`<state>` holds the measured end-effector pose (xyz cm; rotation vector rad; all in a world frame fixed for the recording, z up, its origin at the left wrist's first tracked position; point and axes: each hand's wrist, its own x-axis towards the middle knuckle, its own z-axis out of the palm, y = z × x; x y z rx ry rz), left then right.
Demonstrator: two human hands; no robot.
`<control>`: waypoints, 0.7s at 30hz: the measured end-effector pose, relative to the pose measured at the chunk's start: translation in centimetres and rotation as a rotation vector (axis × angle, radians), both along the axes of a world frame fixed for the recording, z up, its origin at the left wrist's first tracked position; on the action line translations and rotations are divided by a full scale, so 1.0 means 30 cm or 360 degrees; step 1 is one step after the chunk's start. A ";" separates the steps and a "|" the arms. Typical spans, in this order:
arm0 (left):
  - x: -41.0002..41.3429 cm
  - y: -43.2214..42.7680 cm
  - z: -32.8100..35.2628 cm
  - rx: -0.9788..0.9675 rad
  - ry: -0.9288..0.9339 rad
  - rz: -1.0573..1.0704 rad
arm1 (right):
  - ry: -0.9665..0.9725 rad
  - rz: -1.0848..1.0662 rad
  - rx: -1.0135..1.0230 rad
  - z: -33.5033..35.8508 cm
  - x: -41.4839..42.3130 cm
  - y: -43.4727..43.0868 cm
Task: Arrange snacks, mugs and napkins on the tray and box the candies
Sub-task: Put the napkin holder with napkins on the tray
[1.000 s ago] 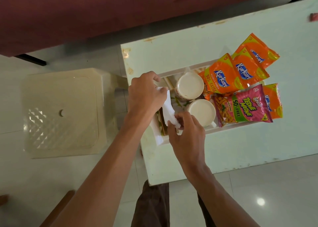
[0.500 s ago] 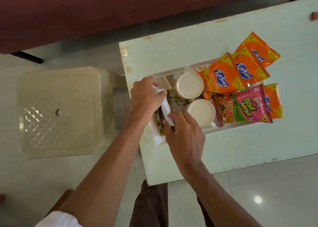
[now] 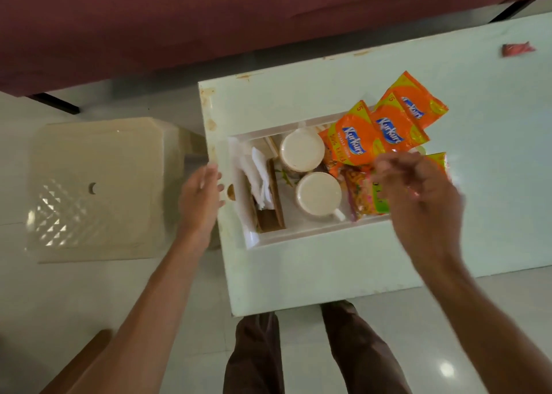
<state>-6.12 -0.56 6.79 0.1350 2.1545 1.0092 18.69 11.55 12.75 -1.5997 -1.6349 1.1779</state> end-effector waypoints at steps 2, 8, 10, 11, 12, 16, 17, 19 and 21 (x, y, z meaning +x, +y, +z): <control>0.022 -0.062 -0.010 -0.0029 -0.0045 0.0023 | -0.0087 -0.0141 0.0032 0.010 0.122 0.128; 0.095 -0.151 -0.057 0.0004 -0.0090 0.0182 | -0.0027 -0.0361 -0.0524 -0.079 0.389 0.470; 0.099 -0.136 -0.082 0.0009 -0.0090 0.0225 | -0.0126 -0.0255 -0.0675 -0.135 0.414 0.545; 0.096 -0.125 -0.091 0.0016 -0.0097 0.0250 | -0.0141 -0.0211 -0.0733 -0.154 0.411 0.568; 0.093 -0.108 -0.101 0.0037 -0.0114 0.0282 | -0.0123 -0.0153 -0.0797 -0.171 0.405 0.587; 0.078 -0.047 -0.119 0.0102 -0.0252 0.0443 | -0.0127 0.0040 -0.0989 -0.218 0.342 0.625; 0.076 -0.039 -0.124 0.0108 -0.0281 0.0461 | -0.0190 0.0079 -0.1001 -0.230 0.324 0.630; 0.073 -0.022 -0.137 0.0102 -0.0323 0.0443 | -0.0331 0.0200 -0.1030 -0.251 0.295 0.640; 0.072 -0.001 -0.149 0.0069 -0.0335 0.0422 | -0.0480 0.0319 -0.1060 -0.271 0.277 0.650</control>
